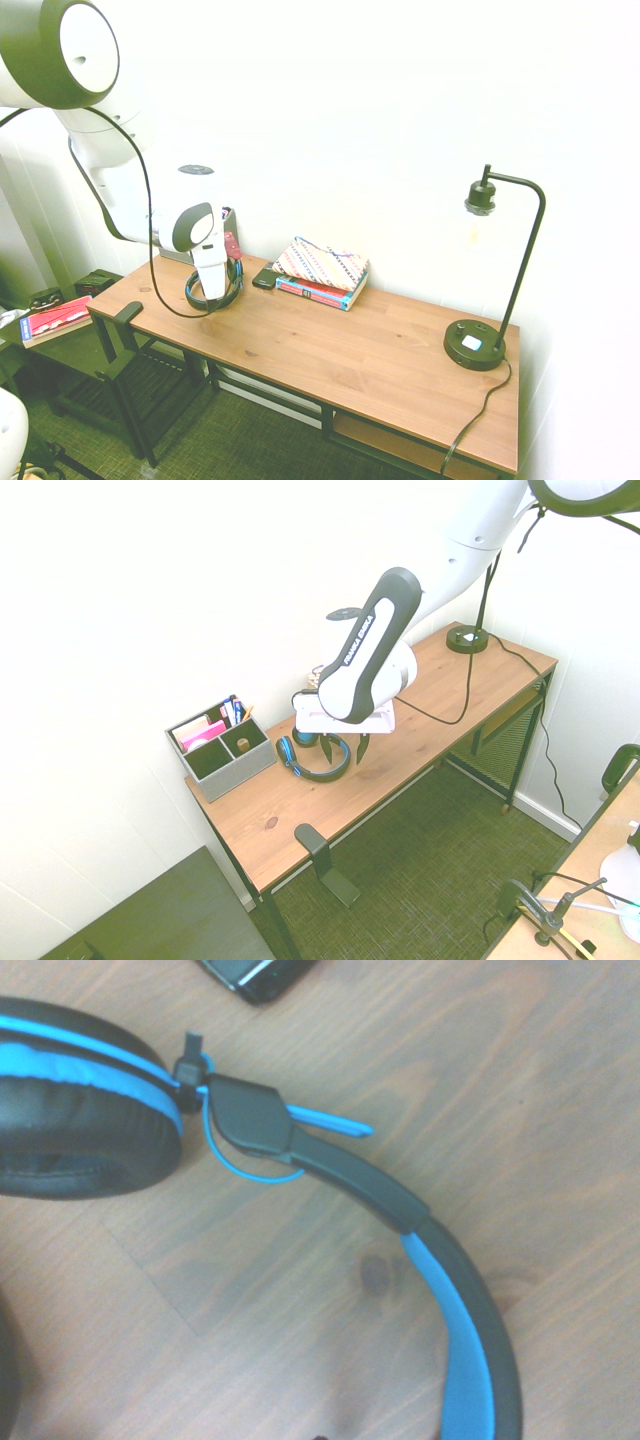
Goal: Hang the headphone
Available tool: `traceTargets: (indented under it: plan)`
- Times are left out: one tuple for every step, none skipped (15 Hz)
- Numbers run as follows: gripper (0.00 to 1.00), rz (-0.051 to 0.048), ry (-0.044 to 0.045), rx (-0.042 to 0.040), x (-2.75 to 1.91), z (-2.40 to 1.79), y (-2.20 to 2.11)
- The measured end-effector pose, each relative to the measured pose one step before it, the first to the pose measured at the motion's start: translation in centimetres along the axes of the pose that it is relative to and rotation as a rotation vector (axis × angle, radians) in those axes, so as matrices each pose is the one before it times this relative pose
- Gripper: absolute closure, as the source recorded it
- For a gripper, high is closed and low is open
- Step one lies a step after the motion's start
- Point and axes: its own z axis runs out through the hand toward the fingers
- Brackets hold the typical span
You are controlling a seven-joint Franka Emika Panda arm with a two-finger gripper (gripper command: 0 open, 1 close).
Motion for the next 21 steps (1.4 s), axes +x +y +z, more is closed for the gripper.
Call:
traceTargets:
  plan:
    - [1.00,-0.00493,-0.00024,-0.00387,-0.298,0.415,-0.074]
    - [1.00,-0.00399,-0.00012,-0.00382,-0.253,0.420,-0.078]
    - [1.00,-0.00242,0.00092,-0.00423,-0.114,0.323,-0.012]
    - [1.00,-0.00036,0.00200,-0.00294,0.062,0.212,-0.021]
    - [1.00,0.00032,0.00170,-0.00194,0.130,0.004,-0.038]
    - [1.00,0.00053,0.00123,-0.00170,0.115,0.006,-0.016]
    - [1.00,0.00073,0.00102,0.00027,0.111,-0.014,-0.040]
    - [1.00,0.00018,0.00065,0.00143,0.108,-0.037,-0.077]
    - [1.00,0.00144,0.00038,0.00222,0.136,-0.096,-0.104]
    - [1.00,0.00239,-0.00171,0.00338,0.191,-0.240,-0.110]
    - [1.00,0.00016,-0.00321,0.00687,0.240,-0.598,-0.194]
    - [1.00,-0.00249,-0.00317,0.00827,0.170,-0.893,-0.093]
    - [1.00,-0.00435,-0.00439,0.00809,0.152,-1.122,0.167]
    - [1.00,-0.01066,-0.00258,0.00924,-0.078,-1.354,0.356]
    - [1.00,-0.01888,-0.00126,0.00927,-0.357,-1.416,0.677]
    - [1.00,-0.03646,-0.00058,0.00522,-0.639,-1.313,1.098]
    - [1.00,-0.04569,0.00456,0.00709,-0.796,-1.325,1.229]
    - [1.00,-0.06013,0.01129,0.00702,-0.996,-1.355,1.340]
    - [1.00,-0.06076,0.01489,0.00417,-1.020,-1.167,1.457]
    - [1.00,-0.05962,0.01097,0.00360,-1.154,-0.982,1.352]
    - [1.00,-0.06397,0.00909,0.00199,-1.412,-0.784,1.267]
